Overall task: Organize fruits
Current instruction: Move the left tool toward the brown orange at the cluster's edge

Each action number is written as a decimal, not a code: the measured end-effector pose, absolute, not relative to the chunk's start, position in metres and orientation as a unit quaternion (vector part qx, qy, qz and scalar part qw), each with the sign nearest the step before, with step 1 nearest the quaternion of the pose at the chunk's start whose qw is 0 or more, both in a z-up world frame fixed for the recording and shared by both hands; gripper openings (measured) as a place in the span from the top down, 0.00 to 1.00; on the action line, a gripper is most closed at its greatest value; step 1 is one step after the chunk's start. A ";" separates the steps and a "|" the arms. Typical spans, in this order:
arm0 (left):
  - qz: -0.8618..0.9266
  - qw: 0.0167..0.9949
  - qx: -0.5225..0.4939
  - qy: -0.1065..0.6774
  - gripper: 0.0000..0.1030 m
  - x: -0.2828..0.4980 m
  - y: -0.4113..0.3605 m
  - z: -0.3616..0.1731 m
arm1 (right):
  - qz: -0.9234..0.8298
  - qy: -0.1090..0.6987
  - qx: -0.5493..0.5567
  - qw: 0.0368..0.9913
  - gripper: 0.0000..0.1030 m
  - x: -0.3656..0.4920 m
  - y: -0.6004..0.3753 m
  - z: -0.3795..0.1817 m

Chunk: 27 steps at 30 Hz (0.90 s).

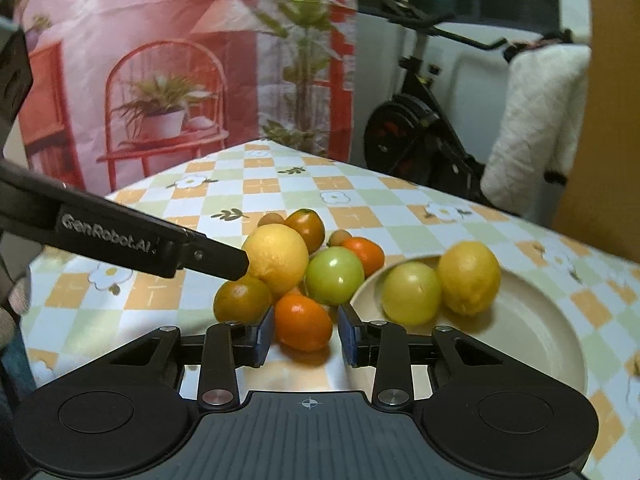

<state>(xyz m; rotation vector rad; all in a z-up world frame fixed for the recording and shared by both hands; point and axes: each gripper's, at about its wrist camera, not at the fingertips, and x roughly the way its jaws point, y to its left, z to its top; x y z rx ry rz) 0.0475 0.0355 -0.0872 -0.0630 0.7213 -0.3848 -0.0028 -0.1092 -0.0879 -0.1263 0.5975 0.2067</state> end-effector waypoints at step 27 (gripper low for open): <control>-0.187 0.914 -0.030 0.360 0.57 0.053 0.031 -0.091 | 0.129 0.326 -0.092 0.932 0.66 0.026 -0.100 -0.101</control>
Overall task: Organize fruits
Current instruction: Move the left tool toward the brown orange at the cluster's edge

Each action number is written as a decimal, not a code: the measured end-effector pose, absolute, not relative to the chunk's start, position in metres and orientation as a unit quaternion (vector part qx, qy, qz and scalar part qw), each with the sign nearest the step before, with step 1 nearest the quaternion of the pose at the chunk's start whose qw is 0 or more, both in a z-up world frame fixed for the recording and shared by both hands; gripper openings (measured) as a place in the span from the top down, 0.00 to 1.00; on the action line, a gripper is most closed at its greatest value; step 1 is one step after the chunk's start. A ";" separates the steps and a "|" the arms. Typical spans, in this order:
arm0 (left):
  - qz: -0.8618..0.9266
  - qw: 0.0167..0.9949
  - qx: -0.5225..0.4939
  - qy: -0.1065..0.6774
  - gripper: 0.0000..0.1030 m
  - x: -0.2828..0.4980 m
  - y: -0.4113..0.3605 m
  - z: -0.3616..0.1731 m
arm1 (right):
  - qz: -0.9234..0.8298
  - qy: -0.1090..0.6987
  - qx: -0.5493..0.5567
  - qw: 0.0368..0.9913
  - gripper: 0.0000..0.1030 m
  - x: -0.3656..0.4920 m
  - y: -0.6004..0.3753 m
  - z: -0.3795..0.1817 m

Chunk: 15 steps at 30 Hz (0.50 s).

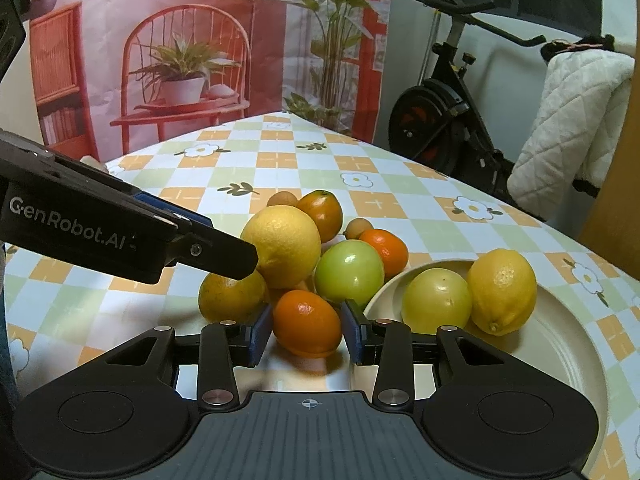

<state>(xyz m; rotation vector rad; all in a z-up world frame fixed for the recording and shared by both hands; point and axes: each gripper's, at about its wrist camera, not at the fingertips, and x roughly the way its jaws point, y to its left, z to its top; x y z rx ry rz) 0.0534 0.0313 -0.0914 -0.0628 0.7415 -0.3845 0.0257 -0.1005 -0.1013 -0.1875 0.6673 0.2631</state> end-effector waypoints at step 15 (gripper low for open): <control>-0.206 0.906 -0.022 0.370 0.57 0.051 0.024 -0.096 | 0.115 0.340 -0.039 0.933 0.75 -0.005 -0.118 -0.104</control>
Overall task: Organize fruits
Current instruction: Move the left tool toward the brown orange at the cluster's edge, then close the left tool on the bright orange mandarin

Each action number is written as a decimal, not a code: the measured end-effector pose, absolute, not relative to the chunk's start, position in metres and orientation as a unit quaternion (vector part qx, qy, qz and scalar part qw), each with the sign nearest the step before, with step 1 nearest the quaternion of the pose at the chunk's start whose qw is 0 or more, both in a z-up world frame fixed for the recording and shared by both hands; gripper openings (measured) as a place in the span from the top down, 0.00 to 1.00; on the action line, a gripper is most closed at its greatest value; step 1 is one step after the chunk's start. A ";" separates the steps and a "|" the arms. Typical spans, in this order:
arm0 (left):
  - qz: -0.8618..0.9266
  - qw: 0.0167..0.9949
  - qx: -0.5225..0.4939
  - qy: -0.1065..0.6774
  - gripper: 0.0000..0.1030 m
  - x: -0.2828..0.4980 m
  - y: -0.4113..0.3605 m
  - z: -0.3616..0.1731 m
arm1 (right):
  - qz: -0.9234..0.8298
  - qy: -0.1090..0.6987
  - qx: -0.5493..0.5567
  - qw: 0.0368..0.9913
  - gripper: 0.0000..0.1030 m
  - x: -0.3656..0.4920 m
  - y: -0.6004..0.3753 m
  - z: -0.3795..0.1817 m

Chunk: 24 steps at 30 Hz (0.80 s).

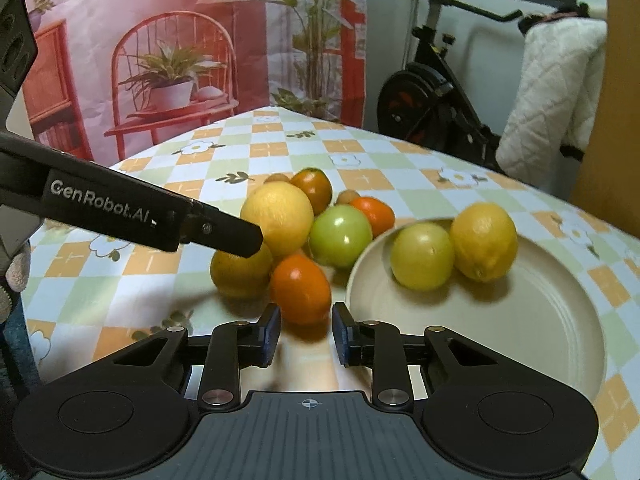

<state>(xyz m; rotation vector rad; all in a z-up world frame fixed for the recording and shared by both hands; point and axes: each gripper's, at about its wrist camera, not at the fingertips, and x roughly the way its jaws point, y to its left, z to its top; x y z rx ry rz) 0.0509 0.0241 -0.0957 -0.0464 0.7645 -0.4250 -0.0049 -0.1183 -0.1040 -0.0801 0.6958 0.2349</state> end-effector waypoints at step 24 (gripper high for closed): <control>-0.269 0.886 0.011 0.377 0.59 0.072 -0.008 -0.100 | 0.112 0.339 -0.026 0.934 0.74 -0.011 -0.119 -0.105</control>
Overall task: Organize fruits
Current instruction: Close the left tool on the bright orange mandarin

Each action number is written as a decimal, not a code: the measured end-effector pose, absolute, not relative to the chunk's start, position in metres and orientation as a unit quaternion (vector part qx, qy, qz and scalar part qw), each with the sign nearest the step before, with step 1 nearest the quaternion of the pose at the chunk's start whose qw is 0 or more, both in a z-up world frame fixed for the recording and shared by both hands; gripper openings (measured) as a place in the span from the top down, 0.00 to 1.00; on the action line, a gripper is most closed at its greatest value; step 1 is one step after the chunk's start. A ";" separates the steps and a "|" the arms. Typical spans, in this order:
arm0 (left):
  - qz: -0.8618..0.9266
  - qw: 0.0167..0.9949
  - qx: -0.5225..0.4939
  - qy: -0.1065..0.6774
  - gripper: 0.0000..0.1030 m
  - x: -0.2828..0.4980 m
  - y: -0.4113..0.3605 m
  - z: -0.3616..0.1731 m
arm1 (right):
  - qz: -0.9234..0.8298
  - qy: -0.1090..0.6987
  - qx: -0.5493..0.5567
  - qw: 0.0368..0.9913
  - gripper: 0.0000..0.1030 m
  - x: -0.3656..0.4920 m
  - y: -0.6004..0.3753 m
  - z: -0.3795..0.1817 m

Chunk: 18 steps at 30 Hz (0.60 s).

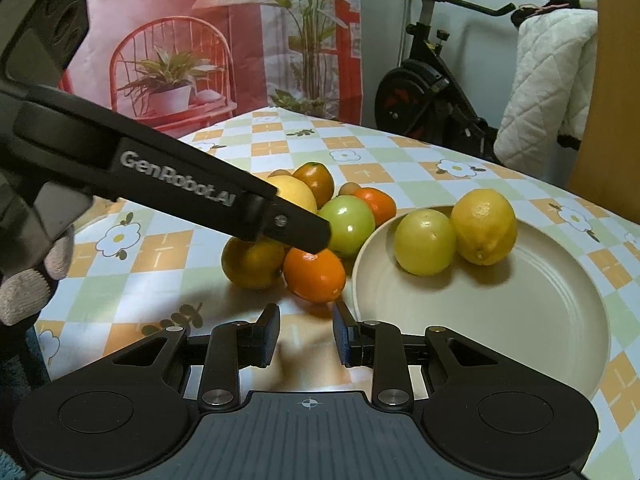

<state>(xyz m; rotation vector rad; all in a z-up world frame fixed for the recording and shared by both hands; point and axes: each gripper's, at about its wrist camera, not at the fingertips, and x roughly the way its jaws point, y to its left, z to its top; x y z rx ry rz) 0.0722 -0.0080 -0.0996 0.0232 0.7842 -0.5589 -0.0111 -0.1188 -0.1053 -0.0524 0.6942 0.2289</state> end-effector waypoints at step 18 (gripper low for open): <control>-0.309 0.852 0.028 0.422 0.59 0.091 -0.013 -0.116 | 0.107 0.342 -0.009 0.934 0.75 -0.011 -0.123 -0.108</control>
